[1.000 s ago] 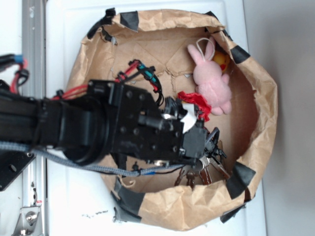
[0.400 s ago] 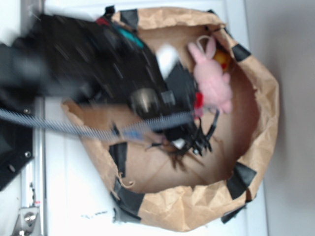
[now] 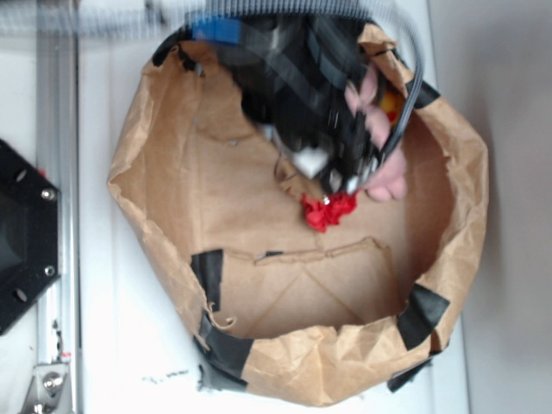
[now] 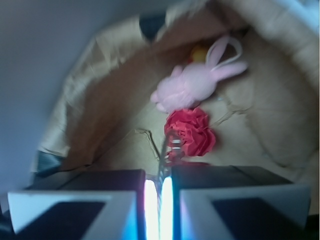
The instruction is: Grab the silver keys.
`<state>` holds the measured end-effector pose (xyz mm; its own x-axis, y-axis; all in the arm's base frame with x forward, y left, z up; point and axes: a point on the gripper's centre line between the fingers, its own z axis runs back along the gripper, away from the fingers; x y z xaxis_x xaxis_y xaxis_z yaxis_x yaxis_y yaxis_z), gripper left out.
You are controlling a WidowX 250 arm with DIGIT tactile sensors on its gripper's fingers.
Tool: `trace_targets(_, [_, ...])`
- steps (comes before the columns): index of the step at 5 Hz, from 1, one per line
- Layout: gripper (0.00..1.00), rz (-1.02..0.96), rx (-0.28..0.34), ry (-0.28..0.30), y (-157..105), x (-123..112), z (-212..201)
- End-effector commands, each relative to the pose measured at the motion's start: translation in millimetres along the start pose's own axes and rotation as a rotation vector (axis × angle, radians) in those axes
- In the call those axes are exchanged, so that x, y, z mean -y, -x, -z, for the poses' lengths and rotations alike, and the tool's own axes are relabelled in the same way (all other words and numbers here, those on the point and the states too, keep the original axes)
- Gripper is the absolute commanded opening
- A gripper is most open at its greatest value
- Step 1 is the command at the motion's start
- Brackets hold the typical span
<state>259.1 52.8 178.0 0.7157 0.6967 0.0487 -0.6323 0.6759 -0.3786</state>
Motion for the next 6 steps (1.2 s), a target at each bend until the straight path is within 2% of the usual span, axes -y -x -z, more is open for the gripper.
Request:
trace_targets(1, [0.00, 0.082, 0.080, -0.230, 6, -9, -16])
trace_targets(2, [0.00, 0.119, 0.090, -0.260, 21, -15, -14])
trace_targets(3, [0.00, 0.138, 0.109, -0.247, 32, -14, -8])
trace_targets(6, [0.00, 0.106, 0.134, -0.239, 38, -5, 9])
